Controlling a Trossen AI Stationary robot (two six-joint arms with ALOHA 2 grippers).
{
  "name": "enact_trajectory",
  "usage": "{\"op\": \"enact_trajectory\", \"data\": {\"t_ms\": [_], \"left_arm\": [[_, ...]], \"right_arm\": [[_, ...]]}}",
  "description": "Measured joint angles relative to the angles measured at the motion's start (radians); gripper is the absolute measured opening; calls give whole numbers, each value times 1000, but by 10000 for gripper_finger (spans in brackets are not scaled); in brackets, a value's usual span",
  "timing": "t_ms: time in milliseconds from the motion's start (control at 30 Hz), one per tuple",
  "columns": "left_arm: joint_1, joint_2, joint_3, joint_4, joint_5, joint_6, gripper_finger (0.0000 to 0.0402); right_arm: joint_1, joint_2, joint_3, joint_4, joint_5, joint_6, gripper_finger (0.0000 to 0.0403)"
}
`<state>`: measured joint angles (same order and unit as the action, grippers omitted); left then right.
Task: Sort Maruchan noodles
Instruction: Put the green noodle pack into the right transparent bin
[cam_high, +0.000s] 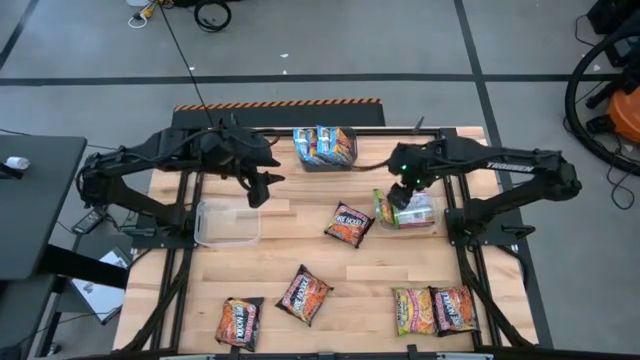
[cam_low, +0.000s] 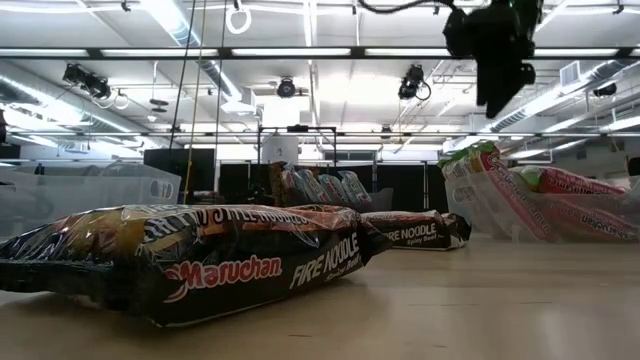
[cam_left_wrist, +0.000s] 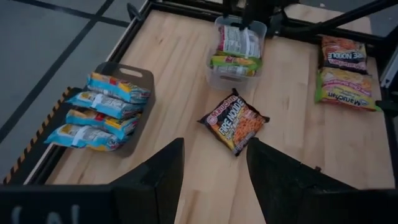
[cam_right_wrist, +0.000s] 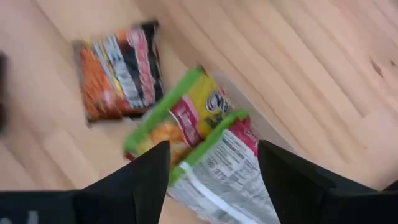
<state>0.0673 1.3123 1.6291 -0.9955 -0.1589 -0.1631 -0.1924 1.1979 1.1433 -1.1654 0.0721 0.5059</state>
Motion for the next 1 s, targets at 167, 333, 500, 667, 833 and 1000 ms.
{"op": "enact_trajectory", "data": {"t_ms": [167,333,500,667,833,1000], "left_arm": [[-4,-40,0,21,0,-9,178],[-5,-52,0,34,0,-21,178],[-21,-52,0,37,-2,-41,178],[-36,-49,0,42,-20,-72,178],[-39,-49,0,33,-66,-103,178],[-39,-49,0,-8,-81,-114,178]], "right_arm": [[0,27,-56,-1,-20,-185,245],[30,60,-76,29,-84,-443,250],[47,116,-125,109,-119,-521,248],[58,183,-135,131,-124,-597,242],[58,251,-135,79,-121,-638,240],[58,301,-135,-64,-86,-628,240]]}}
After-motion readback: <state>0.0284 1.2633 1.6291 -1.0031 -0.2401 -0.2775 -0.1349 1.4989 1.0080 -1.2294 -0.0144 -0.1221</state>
